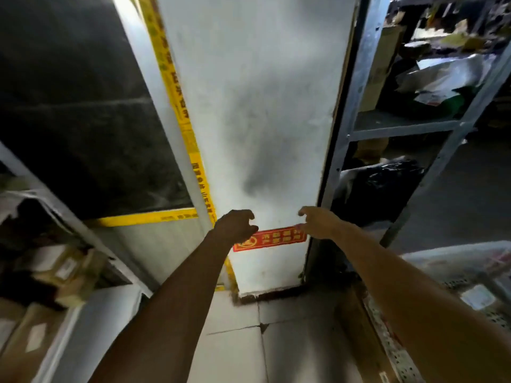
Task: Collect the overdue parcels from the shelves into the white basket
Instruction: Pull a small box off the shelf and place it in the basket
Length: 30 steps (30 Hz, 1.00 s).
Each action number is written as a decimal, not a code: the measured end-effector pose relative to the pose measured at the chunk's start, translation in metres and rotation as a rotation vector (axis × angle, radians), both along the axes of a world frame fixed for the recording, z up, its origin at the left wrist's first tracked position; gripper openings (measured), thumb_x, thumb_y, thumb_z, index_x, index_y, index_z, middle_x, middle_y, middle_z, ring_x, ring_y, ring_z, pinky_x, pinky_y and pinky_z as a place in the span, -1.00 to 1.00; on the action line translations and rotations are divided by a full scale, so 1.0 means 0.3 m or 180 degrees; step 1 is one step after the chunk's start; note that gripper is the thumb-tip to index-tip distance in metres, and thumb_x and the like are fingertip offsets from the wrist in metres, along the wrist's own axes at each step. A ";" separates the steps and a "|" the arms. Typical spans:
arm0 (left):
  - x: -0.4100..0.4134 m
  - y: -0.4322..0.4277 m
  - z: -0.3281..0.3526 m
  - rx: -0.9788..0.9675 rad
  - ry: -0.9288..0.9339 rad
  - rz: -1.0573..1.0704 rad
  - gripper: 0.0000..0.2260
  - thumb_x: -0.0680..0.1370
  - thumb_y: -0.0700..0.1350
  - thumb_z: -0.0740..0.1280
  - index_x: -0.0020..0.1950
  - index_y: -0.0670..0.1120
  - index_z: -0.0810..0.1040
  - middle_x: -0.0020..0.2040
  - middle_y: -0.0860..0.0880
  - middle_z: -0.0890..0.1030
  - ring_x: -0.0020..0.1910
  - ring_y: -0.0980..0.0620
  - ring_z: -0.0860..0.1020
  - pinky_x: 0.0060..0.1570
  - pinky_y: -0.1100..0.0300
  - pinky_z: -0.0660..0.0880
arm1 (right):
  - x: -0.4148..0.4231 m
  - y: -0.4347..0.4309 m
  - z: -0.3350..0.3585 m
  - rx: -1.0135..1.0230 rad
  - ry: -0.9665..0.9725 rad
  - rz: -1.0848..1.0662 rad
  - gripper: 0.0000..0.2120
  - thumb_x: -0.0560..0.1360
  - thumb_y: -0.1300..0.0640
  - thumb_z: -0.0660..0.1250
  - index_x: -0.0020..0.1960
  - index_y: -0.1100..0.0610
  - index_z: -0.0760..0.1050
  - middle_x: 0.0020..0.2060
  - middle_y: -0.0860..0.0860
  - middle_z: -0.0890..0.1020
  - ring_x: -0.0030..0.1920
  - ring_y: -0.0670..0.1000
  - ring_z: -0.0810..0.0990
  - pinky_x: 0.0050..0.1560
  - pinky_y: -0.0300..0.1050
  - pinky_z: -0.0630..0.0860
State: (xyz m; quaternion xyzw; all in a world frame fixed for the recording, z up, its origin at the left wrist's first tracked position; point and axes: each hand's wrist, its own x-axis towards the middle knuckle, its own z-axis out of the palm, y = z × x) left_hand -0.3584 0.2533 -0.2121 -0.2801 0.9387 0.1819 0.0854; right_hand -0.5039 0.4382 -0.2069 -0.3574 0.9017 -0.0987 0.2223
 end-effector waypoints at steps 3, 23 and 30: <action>0.181 -0.093 0.015 -0.0092 -0.0042 0.0523 -0.57 0.60 0.10 0.32 0.43 0.00 0.44 0.36 -0.08 0.53 0.34 -0.09 0.47 0.24 0.09 0.43 | 0.078 -0.167 0.008 -0.0040 0.0033 0.0550 -0.48 0.54 -0.15 0.33 0.42 0.06 0.37 0.30 0.08 0.54 0.25 0.11 0.52 0.23 -0.05 0.45; 1.263 -0.181 0.082 -0.0288 -0.0244 0.3129 -0.62 0.63 0.06 0.28 0.44 0.02 0.44 0.35 -0.07 0.53 0.27 -0.10 0.53 0.22 0.09 0.47 | 0.899 -0.845 0.053 -0.0481 0.0017 0.2949 -0.55 0.53 -0.09 0.36 0.35 0.07 0.44 0.24 0.10 0.59 0.20 0.12 0.57 0.07 -0.07 0.48; 1.405 -0.298 0.032 -0.0233 -0.0168 0.3415 -0.61 0.63 0.07 0.27 0.45 0.04 0.41 0.34 -0.07 0.52 0.22 -0.07 0.53 0.02 0.18 0.43 | 1.070 -1.049 0.059 -0.0548 -0.0186 0.3248 -0.67 0.53 -0.04 0.37 0.24 0.05 0.51 0.11 0.05 0.62 0.11 0.09 0.59 0.10 0.02 0.55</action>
